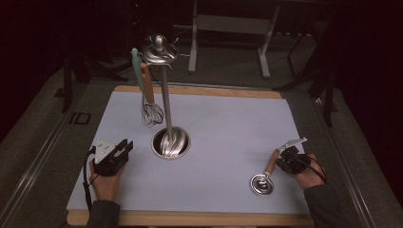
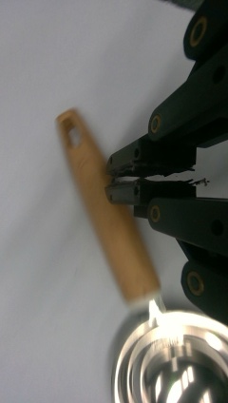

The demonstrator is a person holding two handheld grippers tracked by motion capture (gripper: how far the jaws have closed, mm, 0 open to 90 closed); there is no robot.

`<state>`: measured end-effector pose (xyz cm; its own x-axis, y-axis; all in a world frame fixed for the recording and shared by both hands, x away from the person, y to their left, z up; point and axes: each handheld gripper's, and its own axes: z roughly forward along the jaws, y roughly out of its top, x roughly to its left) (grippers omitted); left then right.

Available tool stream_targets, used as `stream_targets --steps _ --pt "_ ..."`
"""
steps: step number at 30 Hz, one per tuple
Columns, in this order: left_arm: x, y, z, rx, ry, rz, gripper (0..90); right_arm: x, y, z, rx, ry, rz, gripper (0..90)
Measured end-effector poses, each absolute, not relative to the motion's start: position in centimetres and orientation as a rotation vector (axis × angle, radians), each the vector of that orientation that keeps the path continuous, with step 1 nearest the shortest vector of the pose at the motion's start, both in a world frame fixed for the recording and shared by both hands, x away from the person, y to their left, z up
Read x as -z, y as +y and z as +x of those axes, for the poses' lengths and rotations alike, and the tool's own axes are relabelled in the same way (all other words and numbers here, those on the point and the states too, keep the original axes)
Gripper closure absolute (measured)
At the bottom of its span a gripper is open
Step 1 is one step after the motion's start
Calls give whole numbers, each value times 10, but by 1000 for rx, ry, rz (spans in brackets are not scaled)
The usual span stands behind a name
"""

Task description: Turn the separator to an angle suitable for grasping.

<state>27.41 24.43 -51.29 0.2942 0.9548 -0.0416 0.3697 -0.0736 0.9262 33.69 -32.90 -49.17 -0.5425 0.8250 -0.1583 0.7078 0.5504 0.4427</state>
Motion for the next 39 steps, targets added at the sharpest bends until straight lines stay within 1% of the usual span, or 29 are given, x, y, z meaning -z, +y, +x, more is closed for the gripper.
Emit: stream_targets --steps 5,7,13,18,25,28,31,33,39 --pt "529 241 269 -767 1255 1635 728 505 -338 350 -415 2421 1330 880" --pt "535 239 268 -751 1262 1649 728 504 -339 353 -436 2414 1347 882" --pt "537 239 268 -739 1265 1649 727 505 -333 363 -456 2422 1341 885" --pt "538 239 267 -743 1261 1649 725 506 -311 373 -478 2471 1275 882" --pt "538 237 266 -762 1258 1659 725 506 -259 383 -515 2569 1158 861" --pt "538 237 265 -761 1258 1652 725 505 -236 380 -530 2610 1097 836" --pt "538 237 265 -759 1256 1651 725 503 -222 375 -535 2643 1042 792" --pt "538 237 265 -760 1257 1649 724 498 -221 373 -532 2641 1054 756" --pt "538 237 265 -766 1260 1654 723 481 -239 361 -619 2698 1125 695"
